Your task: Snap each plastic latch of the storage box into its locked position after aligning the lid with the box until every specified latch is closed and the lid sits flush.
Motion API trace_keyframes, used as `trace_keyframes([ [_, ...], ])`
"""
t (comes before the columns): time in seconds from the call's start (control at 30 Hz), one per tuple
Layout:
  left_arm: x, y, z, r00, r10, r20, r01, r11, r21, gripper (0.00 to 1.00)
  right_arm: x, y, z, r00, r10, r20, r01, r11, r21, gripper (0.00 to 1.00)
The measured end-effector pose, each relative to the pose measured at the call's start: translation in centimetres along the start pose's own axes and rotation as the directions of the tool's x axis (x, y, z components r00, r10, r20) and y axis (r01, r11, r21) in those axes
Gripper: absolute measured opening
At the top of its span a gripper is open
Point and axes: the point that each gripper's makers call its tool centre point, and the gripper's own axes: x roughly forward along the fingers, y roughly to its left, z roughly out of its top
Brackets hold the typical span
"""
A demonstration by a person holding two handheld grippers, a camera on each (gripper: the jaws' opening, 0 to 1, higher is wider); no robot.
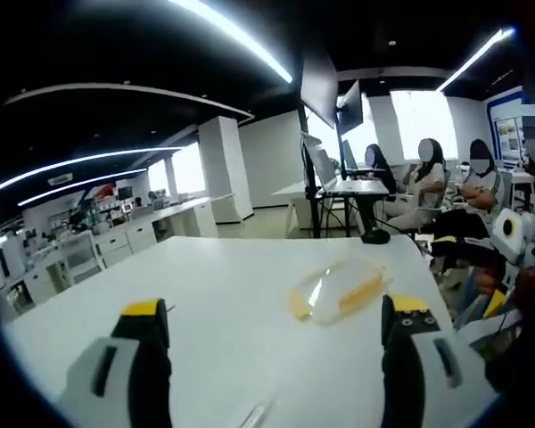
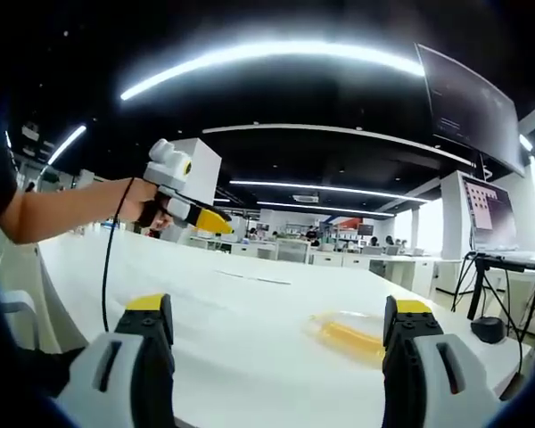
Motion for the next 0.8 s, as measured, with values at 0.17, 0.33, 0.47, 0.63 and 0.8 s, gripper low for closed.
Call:
trace_keyframes([
  [0.17, 1.6, -0.3, -0.3, 0.999, -0.043, -0.020, 0.043, 0.999, -0.005, 1.00, -0.2, -0.1, -0.1, 1.000, -0.005, 0.000, 0.005, 1.000, -0.004, 1.00],
  [0.33, 3.6, 0.1, -0.9, 0.997, -0.057, -0.050, 0.058, 0.998, 0.015, 1.00, -0.1, -0.2, -0.1, 1.000, 0.002, 0.005, -0.002, 1.000, -0.006, 1.00],
  [0.47, 5.3, -0.1, -1.4, 0.993, -0.086, -0.083, 0.090, 0.995, 0.036, 1.00, -0.3, -0.5, -0.3, 1.000, -0.001, 0.004, 0.001, 1.000, 0.002, 0.99],
  [0.63, 7.1, 0.1, -2.0, 0.988, -0.083, -0.128, 0.096, 0.990, 0.100, 1.00, -0.3, -1.2, -0.6, 1.000, -0.014, -0.003, 0.014, 1.000, -0.007, 0.99],
  [0.8, 8.7, -0.4, -2.4, 0.979, -0.123, -0.163, 0.142, 0.984, 0.110, 1.00, -0.4, -1.5, -0.8, 1.000, -0.020, -0.003, 0.020, 1.000, -0.004, 0.99],
])
